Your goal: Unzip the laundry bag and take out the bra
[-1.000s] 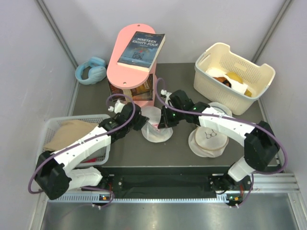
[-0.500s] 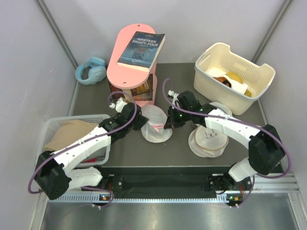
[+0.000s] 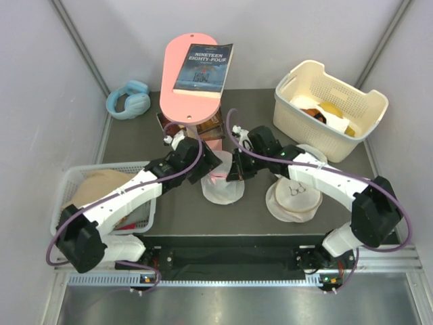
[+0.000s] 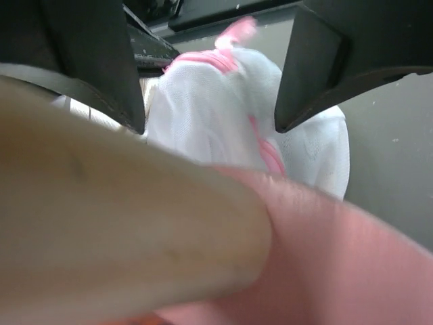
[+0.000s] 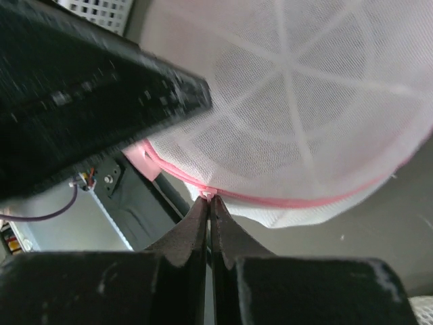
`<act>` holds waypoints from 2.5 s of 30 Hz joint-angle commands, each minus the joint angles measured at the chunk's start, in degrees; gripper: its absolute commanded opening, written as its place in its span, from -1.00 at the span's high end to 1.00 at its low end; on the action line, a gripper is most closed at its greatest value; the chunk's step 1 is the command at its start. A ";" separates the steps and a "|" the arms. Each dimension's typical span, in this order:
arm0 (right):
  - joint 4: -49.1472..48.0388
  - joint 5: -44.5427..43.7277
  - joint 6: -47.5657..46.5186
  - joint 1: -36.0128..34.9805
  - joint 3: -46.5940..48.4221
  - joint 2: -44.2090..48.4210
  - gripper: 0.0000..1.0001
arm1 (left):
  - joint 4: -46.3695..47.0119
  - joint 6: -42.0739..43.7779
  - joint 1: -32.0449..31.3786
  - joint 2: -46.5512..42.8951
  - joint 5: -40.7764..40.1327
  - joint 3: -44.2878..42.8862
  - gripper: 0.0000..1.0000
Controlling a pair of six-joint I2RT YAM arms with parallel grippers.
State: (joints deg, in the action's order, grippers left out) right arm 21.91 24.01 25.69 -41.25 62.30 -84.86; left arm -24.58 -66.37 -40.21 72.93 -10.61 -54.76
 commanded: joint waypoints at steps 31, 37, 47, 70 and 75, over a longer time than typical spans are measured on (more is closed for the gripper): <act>-2.14 2.62 -2.40 -9.63 10.38 -6.63 1.00 | -7.59 -5.88 -0.49 -10.17 -4.94 6.34 0.28; -0.91 2.62 -2.67 -9.63 10.82 -7.42 1.00 | -7.85 -5.61 -0.49 -9.29 -5.47 6.25 0.89; 3.22 2.97 -4.60 -9.11 10.47 -7.95 1.00 | -8.38 -7.11 -0.40 -12.72 -8.99 8.79 1.00; 8.06 2.80 -7.67 -4.36 5.28 -3.38 1.00 | -9.61 -6.23 0.22 -17.73 -11.98 11.52 1.00; 8.24 2.36 -8.64 -4.36 5.11 -1.72 1.00 | -6.80 -4.13 0.30 -16.85 -10.66 11.78 1.00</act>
State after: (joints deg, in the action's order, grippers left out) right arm 27.99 28.27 19.33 -46.59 67.13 -90.41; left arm -32.77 -73.36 -40.91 56.14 -17.63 -43.68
